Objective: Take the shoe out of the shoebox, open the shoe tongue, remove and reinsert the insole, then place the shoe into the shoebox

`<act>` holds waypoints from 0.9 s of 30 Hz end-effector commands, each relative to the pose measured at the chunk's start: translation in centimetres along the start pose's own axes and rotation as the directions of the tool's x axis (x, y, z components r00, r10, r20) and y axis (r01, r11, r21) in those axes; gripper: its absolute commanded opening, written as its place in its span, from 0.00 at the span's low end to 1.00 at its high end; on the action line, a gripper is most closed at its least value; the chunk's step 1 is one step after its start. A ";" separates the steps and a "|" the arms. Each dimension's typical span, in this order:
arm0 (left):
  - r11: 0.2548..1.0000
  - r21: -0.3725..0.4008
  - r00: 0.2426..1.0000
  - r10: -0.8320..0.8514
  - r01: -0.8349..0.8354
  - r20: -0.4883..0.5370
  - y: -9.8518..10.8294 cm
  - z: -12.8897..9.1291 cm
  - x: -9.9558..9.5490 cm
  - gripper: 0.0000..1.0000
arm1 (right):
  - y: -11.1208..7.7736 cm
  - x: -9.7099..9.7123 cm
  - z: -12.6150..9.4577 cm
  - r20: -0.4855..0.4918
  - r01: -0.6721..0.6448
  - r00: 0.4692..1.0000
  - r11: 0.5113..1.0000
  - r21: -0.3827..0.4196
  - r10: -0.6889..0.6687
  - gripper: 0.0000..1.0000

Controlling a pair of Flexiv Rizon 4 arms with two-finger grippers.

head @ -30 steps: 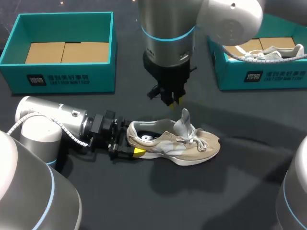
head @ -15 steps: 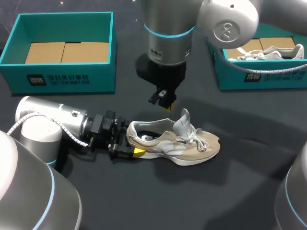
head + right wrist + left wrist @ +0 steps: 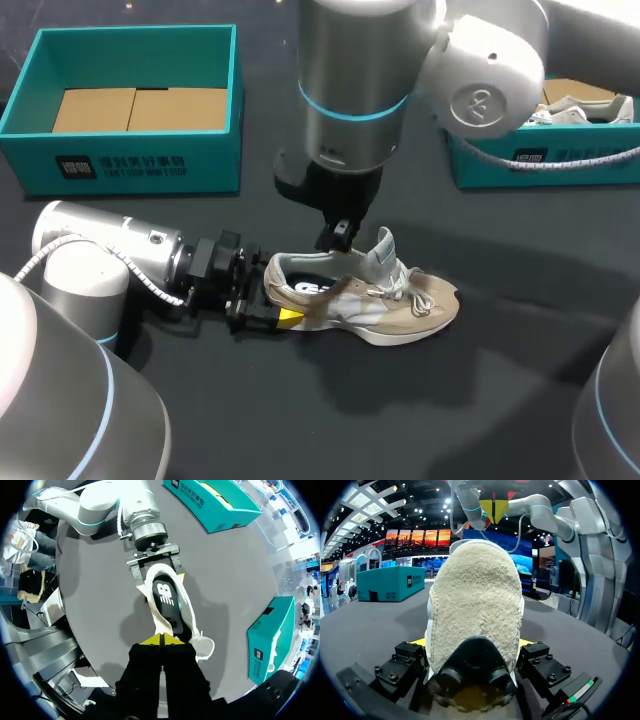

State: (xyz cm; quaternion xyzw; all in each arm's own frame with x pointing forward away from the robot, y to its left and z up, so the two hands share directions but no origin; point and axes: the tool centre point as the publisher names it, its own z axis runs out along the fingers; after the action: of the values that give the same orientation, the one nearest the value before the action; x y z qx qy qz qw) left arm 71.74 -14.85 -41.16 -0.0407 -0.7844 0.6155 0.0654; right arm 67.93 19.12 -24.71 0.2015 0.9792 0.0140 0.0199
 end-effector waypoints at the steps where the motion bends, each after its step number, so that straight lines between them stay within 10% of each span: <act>1: 1.000 0.001 1.000 0.000 0.000 -0.001 0.2 0.0 -0.1 0.00 | 1.1 -0.1 1.4 -0.027 0.054 0.998 0.998 0.031 -0.053 0.00; 27: 1.000 0.001 1.000 0.000 0.000 -0.001 0.2 0.0 -0.1 0.00 | 3.4 -0.5 5.0 -0.041 0.242 0.969 0.970 0.007 -0.242 0.00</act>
State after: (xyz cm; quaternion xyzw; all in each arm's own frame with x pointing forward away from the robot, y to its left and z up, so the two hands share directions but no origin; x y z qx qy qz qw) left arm 71.74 -14.85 -41.15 -0.0408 -0.7843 0.6156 0.0655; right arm 70.02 22.49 -29.57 0.0805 0.9967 0.0064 0.0000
